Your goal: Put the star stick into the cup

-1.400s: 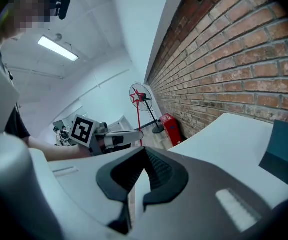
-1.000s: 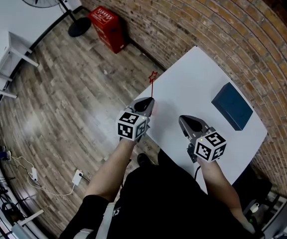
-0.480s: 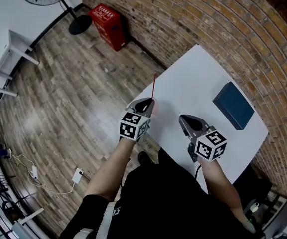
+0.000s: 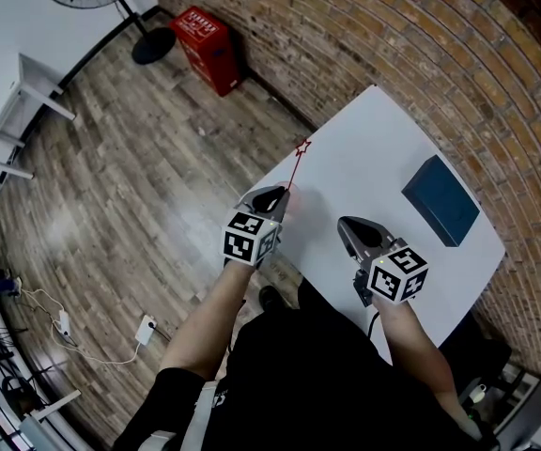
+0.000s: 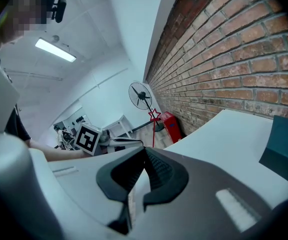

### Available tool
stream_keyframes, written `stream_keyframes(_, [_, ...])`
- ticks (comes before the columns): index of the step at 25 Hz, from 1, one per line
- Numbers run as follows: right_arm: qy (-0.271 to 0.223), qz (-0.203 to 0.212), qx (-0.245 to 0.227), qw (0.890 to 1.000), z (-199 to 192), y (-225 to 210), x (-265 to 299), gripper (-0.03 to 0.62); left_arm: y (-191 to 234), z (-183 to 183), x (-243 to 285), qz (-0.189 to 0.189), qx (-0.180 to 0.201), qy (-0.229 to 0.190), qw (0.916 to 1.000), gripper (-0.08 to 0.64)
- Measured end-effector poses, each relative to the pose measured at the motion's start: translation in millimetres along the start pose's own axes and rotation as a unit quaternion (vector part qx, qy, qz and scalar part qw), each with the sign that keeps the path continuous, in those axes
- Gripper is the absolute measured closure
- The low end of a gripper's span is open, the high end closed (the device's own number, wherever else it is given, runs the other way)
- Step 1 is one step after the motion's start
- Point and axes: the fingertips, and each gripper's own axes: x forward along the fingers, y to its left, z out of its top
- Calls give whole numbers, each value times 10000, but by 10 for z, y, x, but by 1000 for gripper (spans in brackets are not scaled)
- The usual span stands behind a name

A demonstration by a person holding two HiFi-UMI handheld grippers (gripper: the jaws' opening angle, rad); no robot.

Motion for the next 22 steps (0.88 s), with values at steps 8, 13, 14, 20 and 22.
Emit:
stream_keyframes(8, [9, 108, -51, 9999, 19, 90, 80, 592, 45, 86, -237, 174, 29, -205, 9996, 531])
stream_keyframes(13, [-27, 240, -163, 9996, 48, 288, 128, 592, 86, 228, -576, 399, 134, -469, 9980, 532])
stream_keyframes(14, [-32, 271, -200, 9994, 54, 343, 136, 592, 95, 261, -657, 434, 138, -536, 9975, 536])
stream_keyframes(20, [-86, 407, -375, 9984, 27, 733, 139, 592, 75, 287, -1173, 543, 328, -687, 9956, 555])
stream_keyframes(22, [-97, 443, -425, 9981, -4, 880, 130, 592, 70, 255, -1342, 550, 543, -661, 9948, 554])
